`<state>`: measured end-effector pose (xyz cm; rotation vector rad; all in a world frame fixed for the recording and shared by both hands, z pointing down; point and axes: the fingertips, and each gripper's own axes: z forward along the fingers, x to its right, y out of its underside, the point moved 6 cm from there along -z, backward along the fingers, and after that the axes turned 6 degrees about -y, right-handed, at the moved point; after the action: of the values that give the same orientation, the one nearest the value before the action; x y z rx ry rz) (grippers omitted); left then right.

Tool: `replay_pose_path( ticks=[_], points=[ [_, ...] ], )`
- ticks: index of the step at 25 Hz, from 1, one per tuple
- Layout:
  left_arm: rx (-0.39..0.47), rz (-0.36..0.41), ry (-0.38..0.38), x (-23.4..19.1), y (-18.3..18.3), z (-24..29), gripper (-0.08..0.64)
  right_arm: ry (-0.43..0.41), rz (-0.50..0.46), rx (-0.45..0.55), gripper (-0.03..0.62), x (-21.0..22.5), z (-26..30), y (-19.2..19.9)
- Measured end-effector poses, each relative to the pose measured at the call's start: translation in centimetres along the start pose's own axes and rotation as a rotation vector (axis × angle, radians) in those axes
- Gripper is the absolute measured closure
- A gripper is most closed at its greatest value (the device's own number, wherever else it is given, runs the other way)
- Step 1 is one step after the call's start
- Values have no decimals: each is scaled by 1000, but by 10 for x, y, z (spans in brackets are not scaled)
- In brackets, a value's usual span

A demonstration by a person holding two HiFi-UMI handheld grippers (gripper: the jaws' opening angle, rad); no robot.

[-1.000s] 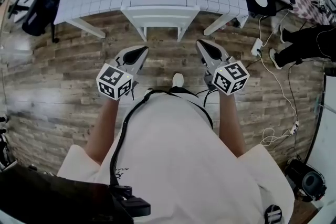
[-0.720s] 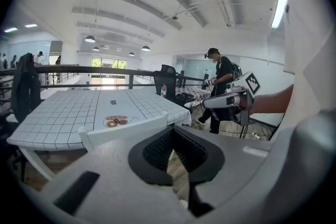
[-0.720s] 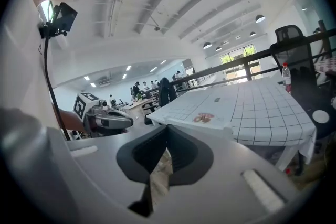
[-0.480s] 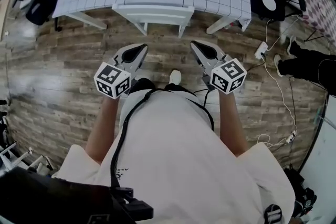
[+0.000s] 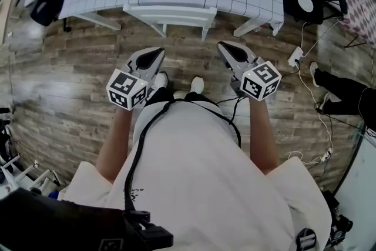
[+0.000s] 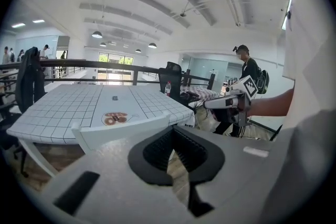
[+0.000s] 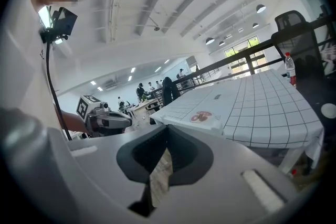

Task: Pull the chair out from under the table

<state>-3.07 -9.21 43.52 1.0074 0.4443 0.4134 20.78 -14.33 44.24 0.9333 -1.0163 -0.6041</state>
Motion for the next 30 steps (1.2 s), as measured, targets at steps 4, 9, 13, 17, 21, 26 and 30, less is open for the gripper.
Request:
replay_pose_path(
  ticks=[4, 9, 13, 17, 21, 26, 30],
  points=[
    [-18, 3, 13, -15, 3, -1, 552, -2, 22, 11, 586, -1, 13, -4],
    [-89, 71, 8, -56, 13, 4, 552, 67, -38, -58, 586, 8, 40, -7],
    [-147, 189, -4, -92, 16, 15, 552, 129, -132, -145, 586, 24, 66, -12],
    [-205, 386, 9, -120, 15, 30, 552, 179, -256, -235, 579, 33, 88, -21],
    [-224, 489, 31, -157, -1, 56, 552, 177, -317, -301, 568, 49, 114, -38],
    [-253, 617, 47, -186, -15, 76, 532, 174, -384, -374, 543, 61, 138, -45],
    [-310, 749, 79, -196, -15, 92, 495, 178, -454, -479, 516, 71, 150, -38]
  ],
)
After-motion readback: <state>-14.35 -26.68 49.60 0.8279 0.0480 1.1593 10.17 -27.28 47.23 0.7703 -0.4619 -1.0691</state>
